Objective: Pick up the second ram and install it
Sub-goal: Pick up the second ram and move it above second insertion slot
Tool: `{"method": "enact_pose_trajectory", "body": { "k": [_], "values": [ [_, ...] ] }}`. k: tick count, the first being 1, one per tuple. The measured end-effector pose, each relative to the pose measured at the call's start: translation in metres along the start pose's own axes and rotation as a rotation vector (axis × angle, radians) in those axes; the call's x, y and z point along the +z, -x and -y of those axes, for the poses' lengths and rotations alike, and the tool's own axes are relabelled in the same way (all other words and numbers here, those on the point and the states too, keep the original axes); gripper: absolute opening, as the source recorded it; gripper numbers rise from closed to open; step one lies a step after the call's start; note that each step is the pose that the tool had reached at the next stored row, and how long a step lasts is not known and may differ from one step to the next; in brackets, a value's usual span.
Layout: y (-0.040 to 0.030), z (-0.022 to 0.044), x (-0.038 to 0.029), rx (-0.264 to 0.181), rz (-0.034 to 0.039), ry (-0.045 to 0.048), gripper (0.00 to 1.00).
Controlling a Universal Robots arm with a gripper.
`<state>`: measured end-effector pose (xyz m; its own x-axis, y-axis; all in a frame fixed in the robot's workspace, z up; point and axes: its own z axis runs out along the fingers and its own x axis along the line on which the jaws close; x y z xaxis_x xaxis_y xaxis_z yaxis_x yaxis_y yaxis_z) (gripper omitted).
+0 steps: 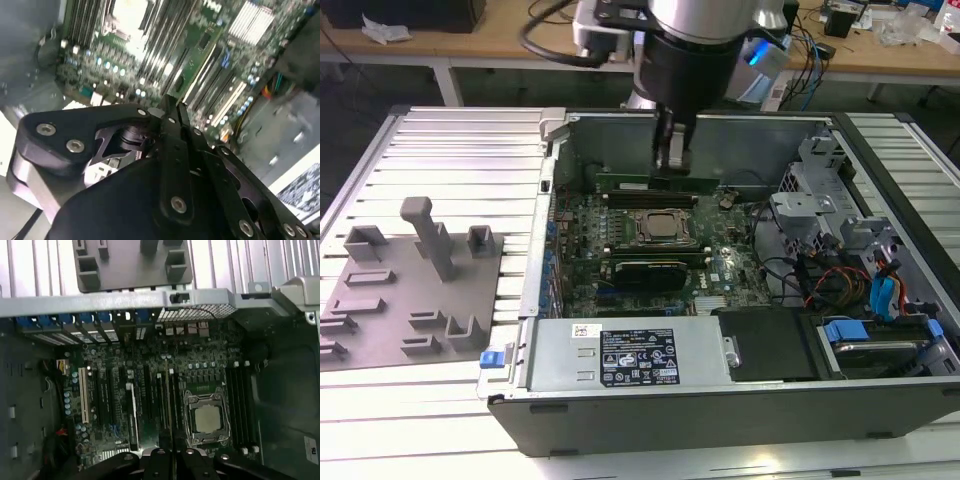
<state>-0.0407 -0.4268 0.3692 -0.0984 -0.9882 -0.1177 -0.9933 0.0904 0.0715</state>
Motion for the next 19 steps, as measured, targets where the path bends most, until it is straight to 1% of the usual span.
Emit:
{"method": "enact_pose_trajectory", "body": {
  "k": [1,2,3,4,7,8,9,12,19],
  "values": [
    [0.0016,0.0074,0.0025,0.001,-0.0002,0.0016,0.14],
    [0.0041,0.0194,0.0067,0.002,-0.0002,0.0038,0.14],
    [0.0059,0.0296,0.0102,0.003,-0.0003,0.0056,0.14],
    [0.0082,0.0429,0.0148,0.004,-0.0005,0.0077,0.14],
    [0.0110,0.0604,0.0209,0.006,-0.0006,0.0098,0.14],
    [0.0110,0.0628,0.0235,0.006,-0.0007,0.0109,0.14],
    [0.0106,0.0632,0.0274,0.007,-0.0008,0.0118,0.14],
    [0.0100,0.0636,0.0328,0.007,-0.0008,0.0119,0.14],
    [0.0100,0.0637,0.0332,0.007,-0.0009,0.0119,0.14]
  ]
}}
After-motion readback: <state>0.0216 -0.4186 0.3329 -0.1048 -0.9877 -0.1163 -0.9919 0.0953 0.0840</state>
